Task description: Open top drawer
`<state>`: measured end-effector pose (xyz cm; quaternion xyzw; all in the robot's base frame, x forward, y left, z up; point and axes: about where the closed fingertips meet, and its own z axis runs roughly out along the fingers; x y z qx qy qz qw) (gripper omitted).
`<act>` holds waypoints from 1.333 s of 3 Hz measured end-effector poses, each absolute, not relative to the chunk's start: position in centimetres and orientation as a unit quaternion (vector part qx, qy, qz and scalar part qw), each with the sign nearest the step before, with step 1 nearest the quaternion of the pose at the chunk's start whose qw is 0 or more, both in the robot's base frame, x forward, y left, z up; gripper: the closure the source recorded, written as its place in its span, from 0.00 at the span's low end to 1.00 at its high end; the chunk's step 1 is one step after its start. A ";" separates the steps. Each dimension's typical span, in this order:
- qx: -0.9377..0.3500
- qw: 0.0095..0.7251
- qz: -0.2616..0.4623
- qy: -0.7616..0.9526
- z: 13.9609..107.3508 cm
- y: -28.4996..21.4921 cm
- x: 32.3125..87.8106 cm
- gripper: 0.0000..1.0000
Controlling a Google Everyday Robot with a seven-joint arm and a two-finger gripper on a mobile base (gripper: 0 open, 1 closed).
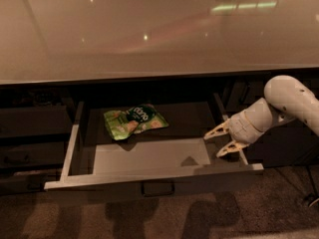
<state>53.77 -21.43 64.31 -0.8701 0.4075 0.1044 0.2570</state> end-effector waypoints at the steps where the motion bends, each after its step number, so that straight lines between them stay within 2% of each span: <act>1: -0.870 0.257 0.104 0.408 64.8 -20.9 53.9 0.00; 4: -0.867 0.269 0.102 0.407 65.5 -19.4 53.5 0.00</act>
Offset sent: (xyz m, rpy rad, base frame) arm -0.1588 -0.0308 -0.1048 0.0792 0.1815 -0.0707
